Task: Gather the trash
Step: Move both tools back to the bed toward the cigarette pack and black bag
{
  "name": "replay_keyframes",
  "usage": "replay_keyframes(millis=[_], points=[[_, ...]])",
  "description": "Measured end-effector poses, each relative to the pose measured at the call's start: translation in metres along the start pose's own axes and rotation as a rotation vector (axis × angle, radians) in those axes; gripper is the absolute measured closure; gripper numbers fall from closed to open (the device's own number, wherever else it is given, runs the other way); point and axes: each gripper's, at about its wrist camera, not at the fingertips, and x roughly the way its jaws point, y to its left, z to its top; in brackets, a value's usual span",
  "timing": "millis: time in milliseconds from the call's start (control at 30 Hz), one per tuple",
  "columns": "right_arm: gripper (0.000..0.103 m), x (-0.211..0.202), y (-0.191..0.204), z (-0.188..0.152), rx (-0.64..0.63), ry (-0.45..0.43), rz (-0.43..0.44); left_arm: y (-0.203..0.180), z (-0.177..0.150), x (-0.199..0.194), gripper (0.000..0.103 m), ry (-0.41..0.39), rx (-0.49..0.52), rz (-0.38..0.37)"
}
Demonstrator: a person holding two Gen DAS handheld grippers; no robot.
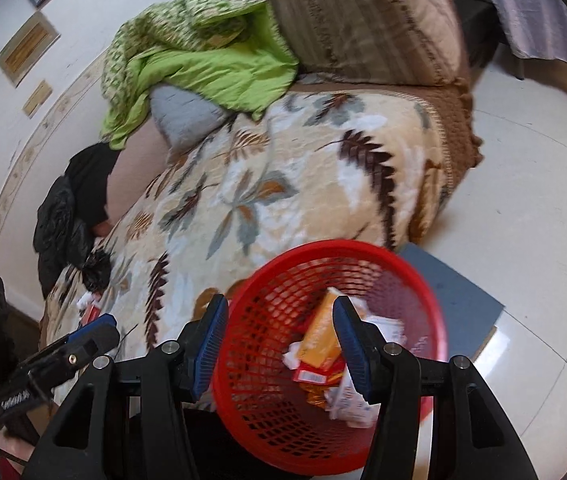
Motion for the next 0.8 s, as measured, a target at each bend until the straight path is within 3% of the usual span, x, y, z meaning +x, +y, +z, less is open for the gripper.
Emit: replay_keyframes(millis=[267, 567, 800], points=[[0.044, 0.045, 0.072, -0.015, -0.152, 0.1, 0.09, 0.088, -0.022, -0.037, 0.033, -0.035, -0.177, 0.12], [0.044, 0.101, 0.195, -0.029, -0.367, 0.173, 0.219, 0.197, -0.052, -0.085, 0.033, -0.097, -0.422, 0.253], [0.043, 0.145, 0.25, -0.044, -0.431, 0.205, 0.255, 0.278, -0.056, -0.111, 0.033, -0.144, -0.644, 0.366]])
